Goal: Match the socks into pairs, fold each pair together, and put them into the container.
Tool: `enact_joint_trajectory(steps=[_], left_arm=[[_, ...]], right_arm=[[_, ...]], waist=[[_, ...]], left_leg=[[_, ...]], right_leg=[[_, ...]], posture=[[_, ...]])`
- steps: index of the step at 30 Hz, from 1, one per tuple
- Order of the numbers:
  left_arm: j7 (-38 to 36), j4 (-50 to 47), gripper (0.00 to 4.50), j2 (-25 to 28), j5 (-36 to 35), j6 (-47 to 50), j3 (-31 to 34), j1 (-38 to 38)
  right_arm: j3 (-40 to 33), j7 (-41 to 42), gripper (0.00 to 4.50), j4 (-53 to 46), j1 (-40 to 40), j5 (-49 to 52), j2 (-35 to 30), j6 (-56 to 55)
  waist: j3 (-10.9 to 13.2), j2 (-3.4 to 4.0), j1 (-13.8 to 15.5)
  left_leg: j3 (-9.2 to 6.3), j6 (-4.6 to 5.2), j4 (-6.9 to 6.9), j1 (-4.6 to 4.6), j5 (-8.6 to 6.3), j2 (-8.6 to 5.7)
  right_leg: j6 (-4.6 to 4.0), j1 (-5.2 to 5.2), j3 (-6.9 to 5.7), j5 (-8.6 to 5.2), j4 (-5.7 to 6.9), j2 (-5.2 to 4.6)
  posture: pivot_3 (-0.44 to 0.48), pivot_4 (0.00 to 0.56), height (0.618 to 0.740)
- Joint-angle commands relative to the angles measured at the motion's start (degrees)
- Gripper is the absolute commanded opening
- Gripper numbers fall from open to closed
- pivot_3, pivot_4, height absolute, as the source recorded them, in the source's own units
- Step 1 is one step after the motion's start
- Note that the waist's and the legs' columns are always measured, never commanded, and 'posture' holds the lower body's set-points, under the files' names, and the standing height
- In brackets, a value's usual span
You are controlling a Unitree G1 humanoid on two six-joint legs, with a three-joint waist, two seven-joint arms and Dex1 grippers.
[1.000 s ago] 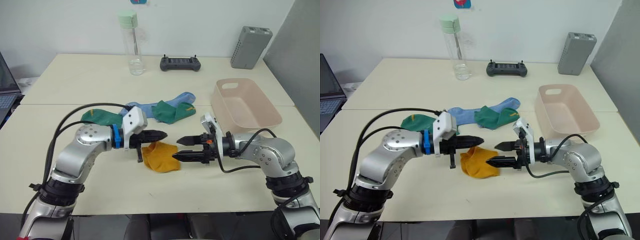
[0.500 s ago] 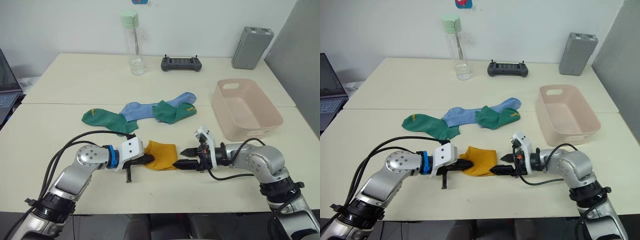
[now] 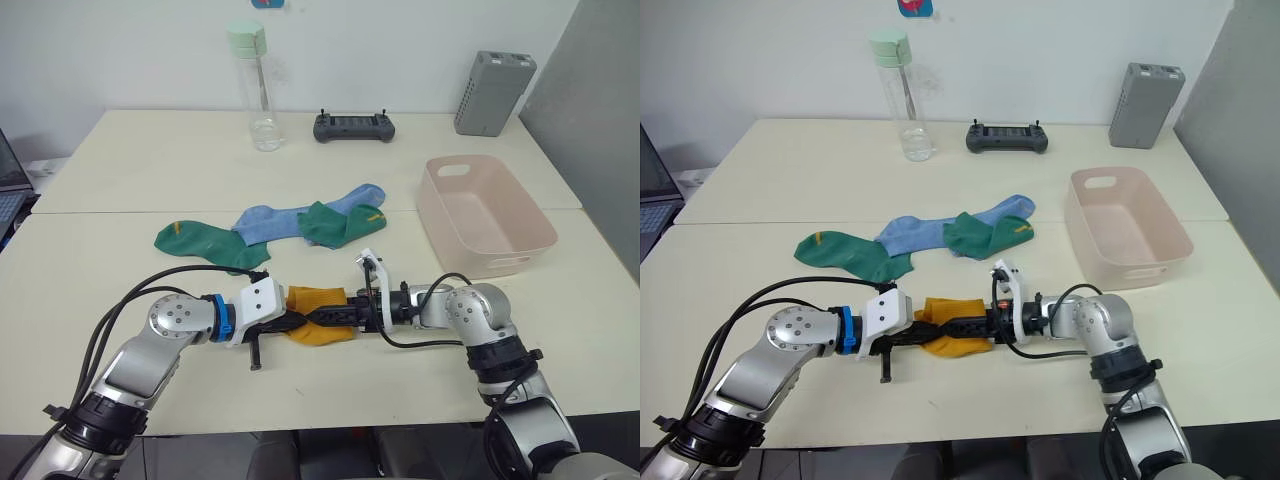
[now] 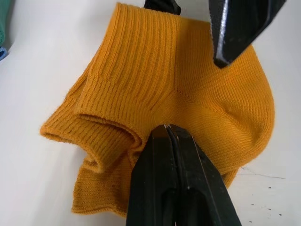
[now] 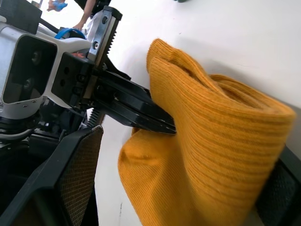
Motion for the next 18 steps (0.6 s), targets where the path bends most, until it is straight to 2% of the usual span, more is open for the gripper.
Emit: enact_joint_trajectory(steps=[1, 4, 10, 12, 13, 15, 18], left_arm=[[-0.09, -0.88, 0.0, 0.09, 0.08, 0.52, 0.2, 0.53], [-0.08, -0.83, 0.0, 0.09, 0.07, 0.48, 0.29, 0.67], [0.04, -0.73, 0.0, -0.59, -0.94, 0.95, 0.95, 0.14], [-0.49, -2.36, 0.0, -1.26, -5.07, 4.62, 2.77, -0.52], [-0.07, -4.08, 0.18, -2.14, -10.03, 9.13, 5.27, -1.65], [0.06, -6.96, 0.56, -2.77, -18.46, 17.11, 9.28, -3.94], [1.61, -8.37, 1.46, -3.65, -23.8, 22.47, 12.06, -7.68]], right_arm=[[3.81, 1.96, 4.1, -0.36, -0.14, -2.39, -0.84, -3.3], [4.2, 2.41, 3.23, 0.12, -0.07, -3.27, -1.16, -4.76], [3.51, 3.22, 1.03, 0.15, -0.18, -4.15, -2.23, -5.97], [2.86, 3.97, 0.35, -1.22, 0.17, -3.91, -3.37, -5.93], [1.78, 4.65, 0.07, -2.92, 0.02, -3.25, -4.77, -5.56], [-1.38, 5.42, 0.0, -6.1, -1.06, -1.3, -7.33, -4.27], [-5.48, 5.39, 0.0, -9.53, -2.89, 1.19, -10.56, -2.77]], waist=[[0.0, 0.0, -0.02], [0.0, 0.0, -0.02], [0.0, 0.0, 0.0], [0.0, 0.01, 0.0], [0.01, 0.01, 0.08], [0.08, -0.04, 0.39], [0.08, -0.03, 0.51]], left_leg=[[0.0, 0.0, 0.0, 0.0, 0.0, 0.0], [0.0, 0.0, 0.01, 0.0, 0.0, 0.0], [0.0, 0.0, 0.0, -0.01, 0.0, 0.0], [-0.01, 0.0, 0.01, -0.01, 0.0, 0.0], [-0.01, 0.0, 0.02, -0.01, 0.0, 0.0], [-0.01, 0.0, 0.08, -0.08, 0.0, -0.01], [0.01, 0.0, 0.14, -0.13, 0.01, -0.01]], right_leg=[[0.0, 0.0, 0.0, 0.0, 0.0, 0.0], [0.0, 0.0, 0.0, 0.0, 0.0, 0.0], [0.0, -0.01, 0.0, 0.0, 0.0, 0.0], [0.01, 0.0, -0.01, 0.0, 0.0, 0.0], [0.03, 0.0, 0.0, 0.02, 0.0, 0.0], [0.08, -0.01, -0.02, 0.04, 0.0, -0.02], [0.14, 0.0, -0.03, 0.08, -0.03, -0.03]], posture=[[0.0, 0.15, 0.74], [0.0, 0.15, 0.74], [0.0, 0.15, 0.74], [0.0, 0.15, 0.74], [0.0, 0.15, 0.74], [0.0, 0.15, 0.74], [0.0, 0.15, 0.74]])
